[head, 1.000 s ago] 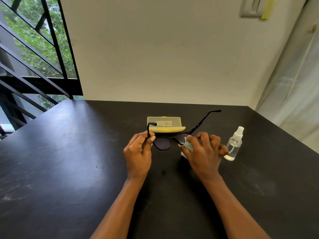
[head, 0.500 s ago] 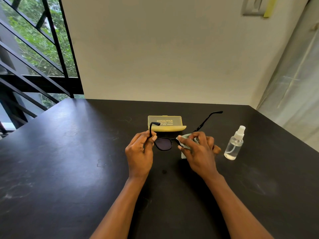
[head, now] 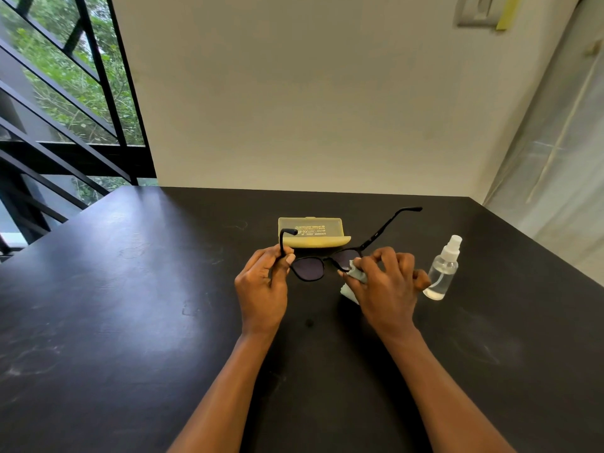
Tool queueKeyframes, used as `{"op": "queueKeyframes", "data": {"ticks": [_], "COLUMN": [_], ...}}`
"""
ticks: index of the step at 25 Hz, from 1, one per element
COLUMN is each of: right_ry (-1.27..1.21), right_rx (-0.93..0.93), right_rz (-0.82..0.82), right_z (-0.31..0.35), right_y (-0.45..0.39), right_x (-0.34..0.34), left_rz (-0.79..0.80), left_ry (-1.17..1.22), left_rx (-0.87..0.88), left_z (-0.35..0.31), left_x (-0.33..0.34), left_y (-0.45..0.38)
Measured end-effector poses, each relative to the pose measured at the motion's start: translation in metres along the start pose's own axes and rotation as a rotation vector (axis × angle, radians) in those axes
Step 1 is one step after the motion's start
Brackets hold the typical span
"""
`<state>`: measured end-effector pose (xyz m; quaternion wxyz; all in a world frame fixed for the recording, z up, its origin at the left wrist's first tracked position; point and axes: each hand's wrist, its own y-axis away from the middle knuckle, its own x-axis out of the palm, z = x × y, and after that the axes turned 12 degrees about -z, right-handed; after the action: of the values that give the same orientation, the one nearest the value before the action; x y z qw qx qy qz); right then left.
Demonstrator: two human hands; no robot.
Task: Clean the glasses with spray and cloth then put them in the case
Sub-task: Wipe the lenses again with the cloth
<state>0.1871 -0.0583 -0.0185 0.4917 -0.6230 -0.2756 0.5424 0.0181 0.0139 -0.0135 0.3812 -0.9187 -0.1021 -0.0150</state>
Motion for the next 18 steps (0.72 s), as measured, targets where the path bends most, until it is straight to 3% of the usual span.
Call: {"op": "queueKeyframes", "data": {"ticks": [4,10,18], "right_ry": [0.016,-0.116,-0.347], "right_rx": [0.017,0.088,0.163], "right_rz": [0.073,0.32,0.222], "right_z": [0.0004,-0.0015,-0.0009], "right_y": [0.0021,0.0025,0.0007], "right_x": [0.0056,0.008,0.0075], "left_rz": [0.015,0.016,0.0], "left_ry": [-0.008,-0.006,-0.013], "left_rx": [0.011,0.011,-0.006], "left_z": [-0.0009,0.0012,0.003], "left_x": [-0.0005,0.0001,0.0005], "left_y": [0.0003,0.0006,0.0022]}}
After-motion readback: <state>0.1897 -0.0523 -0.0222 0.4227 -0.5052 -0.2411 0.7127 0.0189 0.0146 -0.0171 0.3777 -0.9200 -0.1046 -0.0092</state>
